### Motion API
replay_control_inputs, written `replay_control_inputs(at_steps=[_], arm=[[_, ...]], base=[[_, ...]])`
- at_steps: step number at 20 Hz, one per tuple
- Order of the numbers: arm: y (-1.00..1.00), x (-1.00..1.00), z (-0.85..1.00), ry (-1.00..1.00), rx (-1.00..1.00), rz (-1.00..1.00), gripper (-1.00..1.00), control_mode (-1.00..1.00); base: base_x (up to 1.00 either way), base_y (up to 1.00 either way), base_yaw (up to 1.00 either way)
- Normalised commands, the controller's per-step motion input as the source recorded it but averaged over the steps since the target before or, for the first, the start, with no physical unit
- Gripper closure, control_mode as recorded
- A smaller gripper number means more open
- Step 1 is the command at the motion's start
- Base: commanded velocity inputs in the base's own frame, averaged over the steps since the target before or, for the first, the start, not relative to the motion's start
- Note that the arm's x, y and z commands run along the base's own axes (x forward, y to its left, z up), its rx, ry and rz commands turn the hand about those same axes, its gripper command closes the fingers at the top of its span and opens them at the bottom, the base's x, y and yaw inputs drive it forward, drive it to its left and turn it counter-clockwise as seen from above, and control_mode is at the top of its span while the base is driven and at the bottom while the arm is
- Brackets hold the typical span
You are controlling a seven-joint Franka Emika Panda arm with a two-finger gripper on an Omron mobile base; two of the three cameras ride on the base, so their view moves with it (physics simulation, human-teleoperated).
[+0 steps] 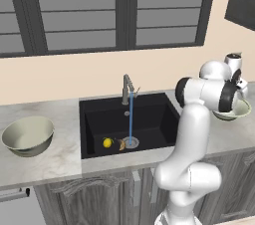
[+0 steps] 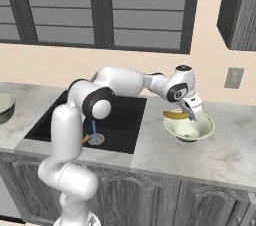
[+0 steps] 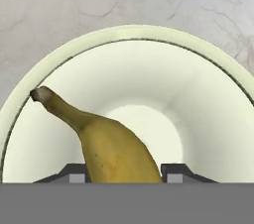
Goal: Pick the bananas from the sink and place them in one bowl. Place the lemon in the other bowl. Then turn off the sink faucet.
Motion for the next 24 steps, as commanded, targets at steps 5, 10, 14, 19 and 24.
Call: replay_control_inputs(at_steps=[5,10,14,19,24], arm=[[-0.32,0.0,-0.19,-0.04,0.0,-0.06,1.0,-1.0],[-0.22,0.0,-0.23,-0.04,0.0,-0.04,1.0,-1.0],[0.0,0.0,-0.3,-0.06,-0.01,-0.04,1.0,-1.0],[0.0,0.0,-0.3,-0.05,-0.01,-0.04,1.0,-1.0],[0.0,-0.1,-0.07,-0.01,0.0,-0.06,-1.0,-1.0]], base=[[0.0,0.0,0.0],[0.0,0.0,0.0],[0.0,0.0,0.0],[0.0,0.0,0.0],[0.0,0.0,0.0]])
